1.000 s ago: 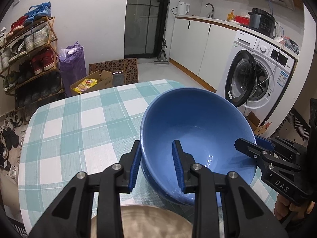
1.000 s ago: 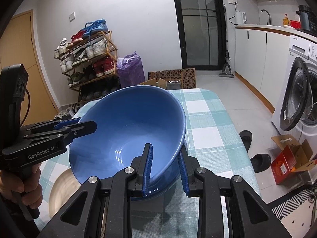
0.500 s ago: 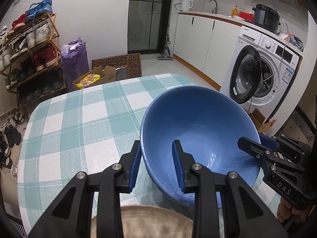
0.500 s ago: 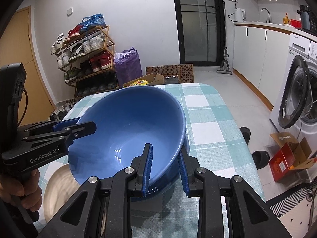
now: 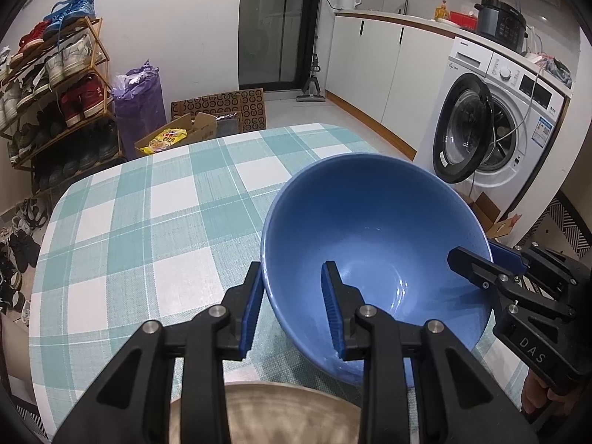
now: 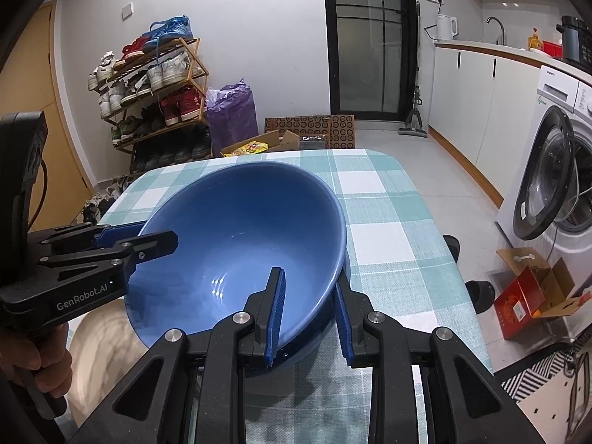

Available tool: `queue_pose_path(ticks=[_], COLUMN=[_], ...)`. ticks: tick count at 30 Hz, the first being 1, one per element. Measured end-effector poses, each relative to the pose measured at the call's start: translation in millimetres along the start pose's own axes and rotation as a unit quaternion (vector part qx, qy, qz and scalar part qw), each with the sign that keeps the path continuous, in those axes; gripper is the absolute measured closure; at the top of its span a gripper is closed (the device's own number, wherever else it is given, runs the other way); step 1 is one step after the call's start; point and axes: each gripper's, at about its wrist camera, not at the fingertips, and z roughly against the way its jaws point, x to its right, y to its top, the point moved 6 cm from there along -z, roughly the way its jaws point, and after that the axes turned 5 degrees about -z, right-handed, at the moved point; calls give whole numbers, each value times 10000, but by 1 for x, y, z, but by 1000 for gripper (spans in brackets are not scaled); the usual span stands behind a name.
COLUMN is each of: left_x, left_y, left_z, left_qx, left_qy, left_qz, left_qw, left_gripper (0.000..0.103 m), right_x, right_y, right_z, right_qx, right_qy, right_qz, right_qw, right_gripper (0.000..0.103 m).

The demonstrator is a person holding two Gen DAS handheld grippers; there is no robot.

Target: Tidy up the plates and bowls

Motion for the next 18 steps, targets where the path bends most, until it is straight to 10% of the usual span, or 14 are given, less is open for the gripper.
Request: queue_pose_path(ticks=[18], left_x=[1], left_y=[-2], left_z=[-5], left_qx=[-59], left_qy=[114], left_qz=[-127], left_qw=[9998], left_gripper=[73], right_x=[-5], right_y=[-2], right_z=[-5], right_qx=[-3], right_qy=[-214], right_qz=[214], right_qw=[9995], right_gripper=[77])
